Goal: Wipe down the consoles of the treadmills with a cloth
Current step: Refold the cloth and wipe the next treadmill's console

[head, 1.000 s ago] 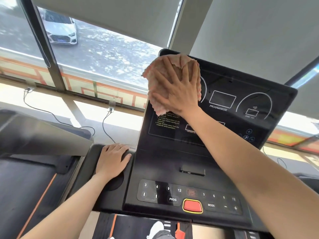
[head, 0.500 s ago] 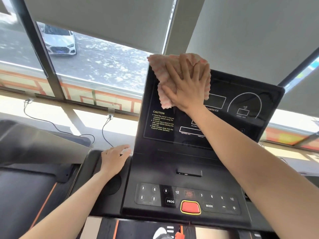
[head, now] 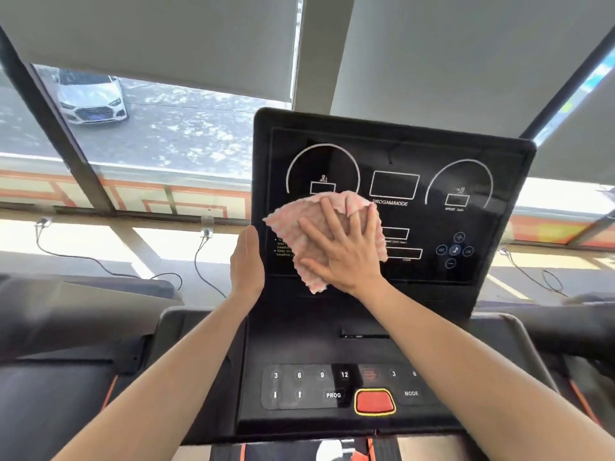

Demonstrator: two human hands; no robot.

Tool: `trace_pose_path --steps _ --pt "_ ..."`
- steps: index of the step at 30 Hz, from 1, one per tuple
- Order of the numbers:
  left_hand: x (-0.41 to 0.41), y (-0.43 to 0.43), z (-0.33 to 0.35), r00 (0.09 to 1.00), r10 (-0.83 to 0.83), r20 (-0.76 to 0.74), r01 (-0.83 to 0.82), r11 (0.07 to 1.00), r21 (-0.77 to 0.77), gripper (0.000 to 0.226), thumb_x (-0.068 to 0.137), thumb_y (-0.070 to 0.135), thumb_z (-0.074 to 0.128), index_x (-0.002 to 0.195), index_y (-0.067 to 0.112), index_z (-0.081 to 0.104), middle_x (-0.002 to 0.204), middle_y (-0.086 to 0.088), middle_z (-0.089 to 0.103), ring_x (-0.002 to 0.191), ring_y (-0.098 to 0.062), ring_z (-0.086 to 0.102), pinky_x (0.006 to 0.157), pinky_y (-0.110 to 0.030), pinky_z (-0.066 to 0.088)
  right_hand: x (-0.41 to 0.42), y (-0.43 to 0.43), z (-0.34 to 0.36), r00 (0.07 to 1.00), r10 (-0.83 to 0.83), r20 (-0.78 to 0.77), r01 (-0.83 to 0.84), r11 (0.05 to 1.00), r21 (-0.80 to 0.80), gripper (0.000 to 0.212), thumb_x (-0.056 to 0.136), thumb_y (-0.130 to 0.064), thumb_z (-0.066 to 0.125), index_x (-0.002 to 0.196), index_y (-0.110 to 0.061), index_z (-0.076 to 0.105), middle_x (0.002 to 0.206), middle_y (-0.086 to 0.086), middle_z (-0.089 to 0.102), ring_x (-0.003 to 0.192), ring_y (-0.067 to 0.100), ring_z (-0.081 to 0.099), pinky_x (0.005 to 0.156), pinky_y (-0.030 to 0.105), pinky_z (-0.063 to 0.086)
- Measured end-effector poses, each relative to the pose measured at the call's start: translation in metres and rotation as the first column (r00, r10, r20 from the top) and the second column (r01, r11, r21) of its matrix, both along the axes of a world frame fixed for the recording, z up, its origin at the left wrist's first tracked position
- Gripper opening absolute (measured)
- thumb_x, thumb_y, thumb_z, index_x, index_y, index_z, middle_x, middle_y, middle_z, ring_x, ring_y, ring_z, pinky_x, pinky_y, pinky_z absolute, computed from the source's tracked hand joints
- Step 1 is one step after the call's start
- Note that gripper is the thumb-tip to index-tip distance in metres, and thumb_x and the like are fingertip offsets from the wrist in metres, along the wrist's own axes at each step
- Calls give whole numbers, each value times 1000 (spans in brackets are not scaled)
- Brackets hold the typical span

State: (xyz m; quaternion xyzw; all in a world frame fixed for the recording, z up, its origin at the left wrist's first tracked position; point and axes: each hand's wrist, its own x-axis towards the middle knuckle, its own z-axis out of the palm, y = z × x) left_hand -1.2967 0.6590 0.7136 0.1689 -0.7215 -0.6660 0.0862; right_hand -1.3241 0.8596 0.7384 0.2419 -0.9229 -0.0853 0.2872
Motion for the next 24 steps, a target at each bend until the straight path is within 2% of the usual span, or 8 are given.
trace_pose_path --steps 2,4,7,10,12,17,20,24 --pt "-3 3 0 999 54 -2 -54 998 -19 41 110 42 26 111 21 61 104 10 55 105 -8 48 97 -32 31 7 2 -15 1000 3 -8 -3 1000 -18 74 92 -81 39 156 -45 30 169 4 18 141 46 27 116 76 12" --pt "-4 5 3 995 97 -5 -97 995 -24 38 110 34 28 82 19 47 81 -2 46 78 -15 43 85 -40 36 13 5 -27 1000 18 -20 -18 1000 -23 74 90 -81 41 155 -46 34 169 4 21 140 45 28 116 77 15" --pt "-2 5 2 995 98 -10 -98 994 -41 46 109 42 26 104 7 56 102 -7 60 97 -27 53 101 -51 40 16 8 -35 999 35 -41 -36 999 -11 76 88 -82 42 155 -46 32 169 4 20 140 44 27 115 77 18" --pt "0 5 1 997 75 -16 -76 995 -69 52 110 44 23 138 14 54 132 14 50 125 -11 43 111 -31 29 16 8 -34 998 43 -49 -45 999 -30 75 88 -83 41 154 -48 34 168 1 18 143 42 27 116 75 17" --pt "-2 5 0 997 64 -31 -66 996 -62 44 111 41 23 128 20 59 122 16 52 120 -13 44 106 -30 28 14 7 -33 998 38 -51 -40 998 -40 73 89 -82 40 154 -49 35 167 -1 18 143 41 27 118 73 16" --pt "-4 2 -9 996 86 -33 -89 993 -83 59 103 54 23 112 6 55 114 -10 61 107 -27 54 105 -51 40 0 3 3 996 -58 -63 46 985 -167 72 91 -83 31 154 -48 35 167 -2 17 141 41 31 121 69 8" --pt "-4 3 -5 996 92 -14 -93 994 -57 78 90 65 20 122 1 51 127 -22 59 122 -41 52 111 -61 36 -19 2 35 991 -118 -70 104 978 -180 74 90 -84 30 155 -48 31 169 1 16 144 44 28 120 72 9" --pt "-2 4 -1 997 66 -25 -68 993 -91 55 105 45 22 119 0 50 122 -20 59 115 -40 53 109 -62 38 -43 3 71 974 -210 -86 187 958 -216 76 90 -84 28 157 -47 28 170 4 18 153 46 17 118 73 6"
